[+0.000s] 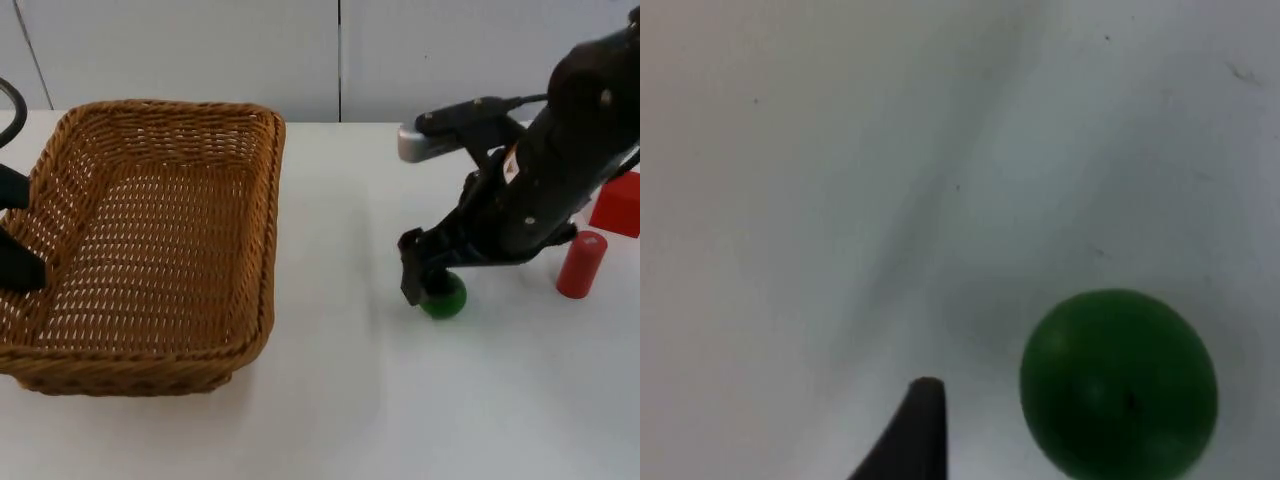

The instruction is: Pick up the basket with the left hand and place the object to the left of the red cylinder into the basket with the right hand.

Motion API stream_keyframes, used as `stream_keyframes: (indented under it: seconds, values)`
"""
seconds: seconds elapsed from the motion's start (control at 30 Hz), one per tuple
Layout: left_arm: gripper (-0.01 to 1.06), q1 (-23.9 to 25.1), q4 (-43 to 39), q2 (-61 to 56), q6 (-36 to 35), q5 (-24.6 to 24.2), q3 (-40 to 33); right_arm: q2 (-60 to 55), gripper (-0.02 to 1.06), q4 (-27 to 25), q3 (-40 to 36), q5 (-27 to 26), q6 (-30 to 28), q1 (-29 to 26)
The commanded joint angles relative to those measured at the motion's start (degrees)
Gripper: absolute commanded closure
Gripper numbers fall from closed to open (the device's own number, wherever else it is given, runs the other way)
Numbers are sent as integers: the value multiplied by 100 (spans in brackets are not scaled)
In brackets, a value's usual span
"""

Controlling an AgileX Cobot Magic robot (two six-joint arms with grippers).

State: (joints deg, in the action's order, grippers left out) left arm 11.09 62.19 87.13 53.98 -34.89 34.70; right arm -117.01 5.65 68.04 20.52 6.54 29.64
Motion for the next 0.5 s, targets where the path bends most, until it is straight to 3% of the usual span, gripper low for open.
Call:
stream_keyframes:
  seconds: [0.0,0.1,0.37,0.47]
  values:
    - [105,27,181,-86,16,-73,-15,-164,22,3,50,-394,9,35]
    - [105,27,181,-86,16,-73,-15,-273,27,-13,50,-471,9,35]
    - [105,27,181,-86,16,-63,-15,-375,28,-25,39,-640,9,35]
    - [105,27,181,-86,16,-63,-15,-375,40,-138,39,-704,9,35]
